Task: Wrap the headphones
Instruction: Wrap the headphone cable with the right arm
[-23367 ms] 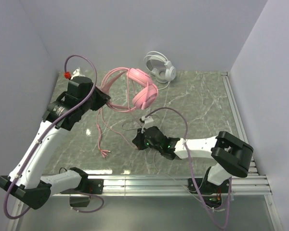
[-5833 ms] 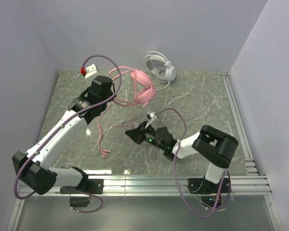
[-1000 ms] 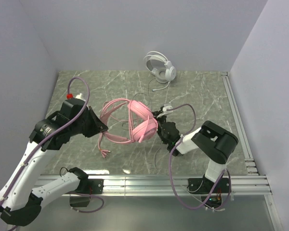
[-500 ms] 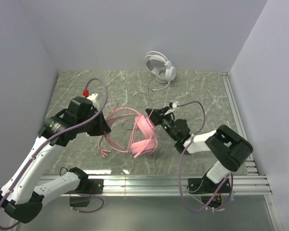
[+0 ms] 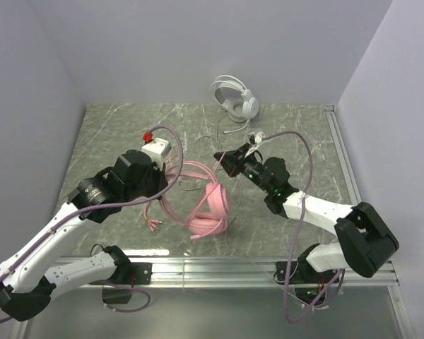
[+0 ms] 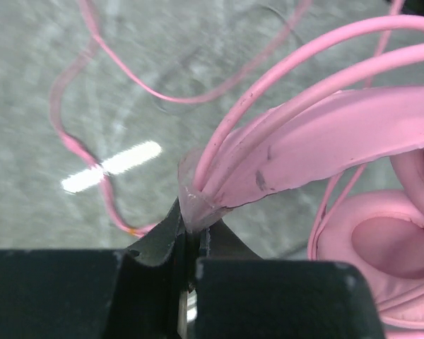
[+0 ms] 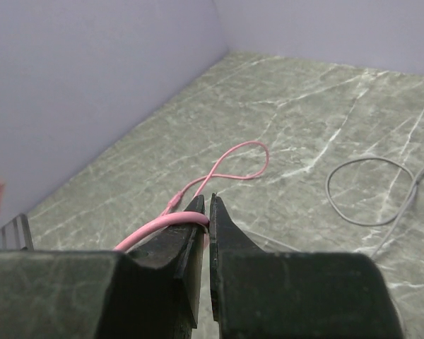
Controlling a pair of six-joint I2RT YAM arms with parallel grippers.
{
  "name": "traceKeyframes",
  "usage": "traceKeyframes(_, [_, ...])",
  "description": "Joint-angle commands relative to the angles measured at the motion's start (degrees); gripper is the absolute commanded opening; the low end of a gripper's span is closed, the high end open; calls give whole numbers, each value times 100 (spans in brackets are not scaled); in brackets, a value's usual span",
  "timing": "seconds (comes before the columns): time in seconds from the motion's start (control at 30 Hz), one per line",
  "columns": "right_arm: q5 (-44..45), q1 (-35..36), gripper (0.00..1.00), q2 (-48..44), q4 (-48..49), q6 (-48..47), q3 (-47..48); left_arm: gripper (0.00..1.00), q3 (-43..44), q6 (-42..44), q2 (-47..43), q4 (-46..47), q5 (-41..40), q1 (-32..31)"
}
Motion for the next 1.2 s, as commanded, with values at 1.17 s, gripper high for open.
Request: traceKeyframes(1.17, [-3734,-138,5,-1305,-2853,464,1519,1,9,4040,613,3933,-4668,-519])
